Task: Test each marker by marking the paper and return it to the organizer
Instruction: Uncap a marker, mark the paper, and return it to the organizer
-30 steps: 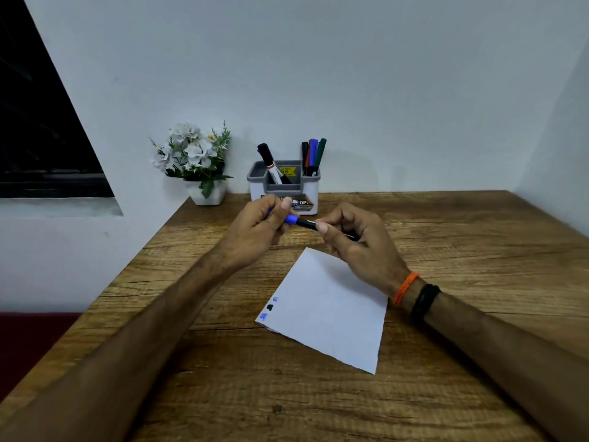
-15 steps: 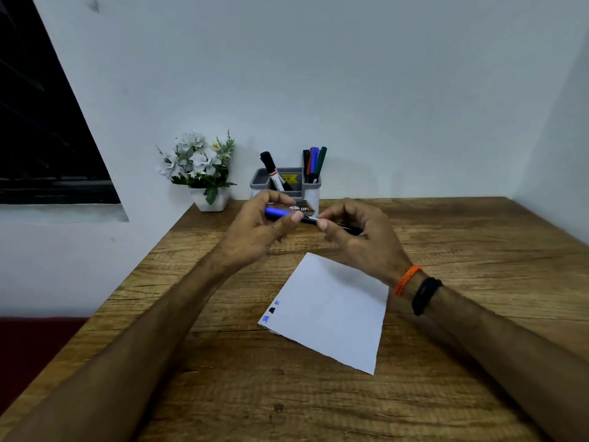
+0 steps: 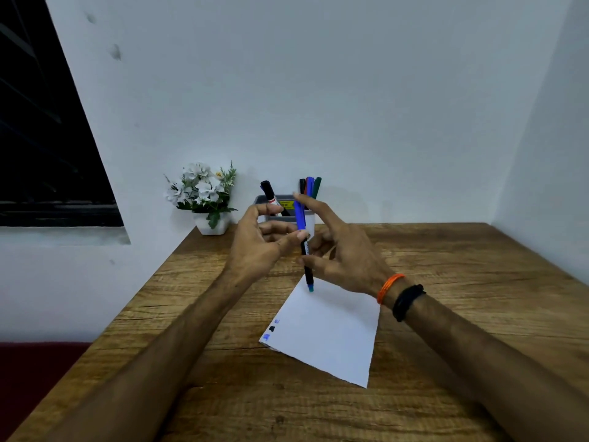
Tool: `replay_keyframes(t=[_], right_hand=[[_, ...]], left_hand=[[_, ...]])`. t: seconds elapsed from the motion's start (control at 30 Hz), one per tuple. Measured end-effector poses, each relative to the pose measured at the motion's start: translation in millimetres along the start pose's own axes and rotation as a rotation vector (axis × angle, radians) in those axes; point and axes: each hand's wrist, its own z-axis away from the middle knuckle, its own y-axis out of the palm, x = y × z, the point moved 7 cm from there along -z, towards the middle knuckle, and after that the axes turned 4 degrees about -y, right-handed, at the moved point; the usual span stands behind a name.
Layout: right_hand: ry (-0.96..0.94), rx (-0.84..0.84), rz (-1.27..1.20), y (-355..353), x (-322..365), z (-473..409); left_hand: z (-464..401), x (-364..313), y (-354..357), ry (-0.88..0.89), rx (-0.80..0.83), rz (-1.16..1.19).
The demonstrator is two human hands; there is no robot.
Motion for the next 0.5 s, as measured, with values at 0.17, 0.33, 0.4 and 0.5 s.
replay_keyframes(t=[0.17, 0.33, 0.4, 0.5], right_hand=[[0.054, -0.079, -0.049, -8.5, -10.1, -18.4], [0.092, -0.152, -0.037, -5.1, -21.4, -58.9], [0.08, -0.174, -0.032, -0.7, -23.9, -76.9], [0.083, -0.212, -0.012, 5.0, -26.8, -101.6]], left_hand=[[-10.8, 22.6, -22.3, -0.031, -0.047, -0.401], [-15.4, 64.0, -30.5, -0.113, 0.046, -1.146], [-16.6, 78.7, -30.4, -0.171, 0.104, -1.22], [-14.7, 84.7, -26.6, -0.178, 0.136, -1.236]])
